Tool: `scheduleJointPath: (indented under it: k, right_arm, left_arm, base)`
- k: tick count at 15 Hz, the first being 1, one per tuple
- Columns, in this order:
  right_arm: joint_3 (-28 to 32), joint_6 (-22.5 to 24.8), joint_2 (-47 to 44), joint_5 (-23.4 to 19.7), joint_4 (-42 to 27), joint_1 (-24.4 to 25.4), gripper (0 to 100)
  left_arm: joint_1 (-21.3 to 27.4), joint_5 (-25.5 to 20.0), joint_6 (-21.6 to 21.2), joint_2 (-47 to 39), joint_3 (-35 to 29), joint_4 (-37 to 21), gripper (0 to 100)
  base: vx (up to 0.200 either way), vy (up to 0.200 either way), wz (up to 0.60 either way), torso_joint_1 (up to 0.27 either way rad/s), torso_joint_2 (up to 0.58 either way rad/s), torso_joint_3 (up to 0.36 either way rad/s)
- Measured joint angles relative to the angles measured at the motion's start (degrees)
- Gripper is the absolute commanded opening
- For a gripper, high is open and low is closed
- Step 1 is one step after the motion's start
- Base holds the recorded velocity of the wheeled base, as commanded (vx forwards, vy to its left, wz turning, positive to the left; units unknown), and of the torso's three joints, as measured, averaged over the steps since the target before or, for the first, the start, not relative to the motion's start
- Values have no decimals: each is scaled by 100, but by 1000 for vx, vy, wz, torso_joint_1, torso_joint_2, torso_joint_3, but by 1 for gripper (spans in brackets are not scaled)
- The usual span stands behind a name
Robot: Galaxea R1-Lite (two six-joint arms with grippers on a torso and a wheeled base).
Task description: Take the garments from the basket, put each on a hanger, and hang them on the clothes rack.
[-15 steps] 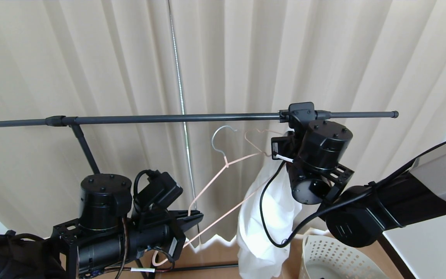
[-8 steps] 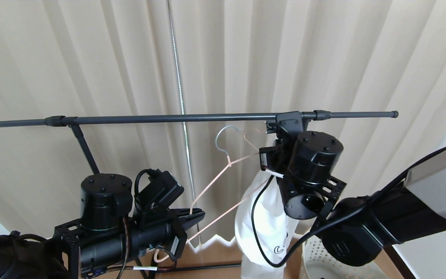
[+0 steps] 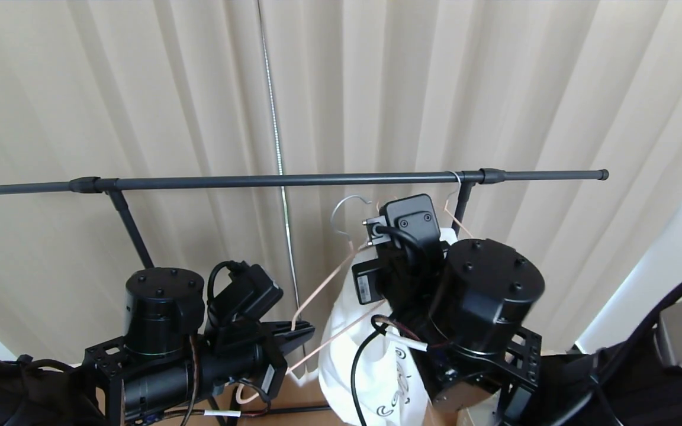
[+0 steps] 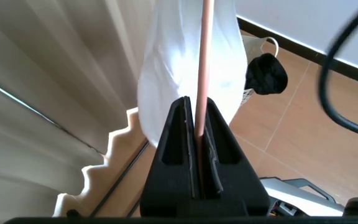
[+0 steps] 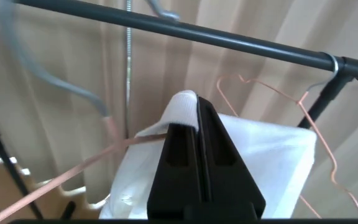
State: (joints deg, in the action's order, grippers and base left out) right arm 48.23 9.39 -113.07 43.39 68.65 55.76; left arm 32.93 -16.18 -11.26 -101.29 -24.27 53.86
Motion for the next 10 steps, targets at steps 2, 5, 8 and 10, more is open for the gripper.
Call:
scheduleJointPath:
  k: [2,5,8,10]
  right_arm:
    - [-247,-6,284,-272,-46,199,0]
    - [-413,-2,552,-397,-129,187,0]
    - [-407,-2,625,-414,-161,-77,0]
    - [-400,-2,634,-430,-158,-166,0]
  left_arm:
    - [-5,0,-1,2,5,6,0]
    - [-5,-5,11,13,29,167,0]
    - [-16,-22,18,28,118,425,0]
    - [-13,-27,24,35,165,580,0]
  base:
    - [0,0,0,0,0,0]
    - [0,0,0,0,0,0]
    - [0,0,0,0,0,0]
    - [0,0,0,0,0,0]
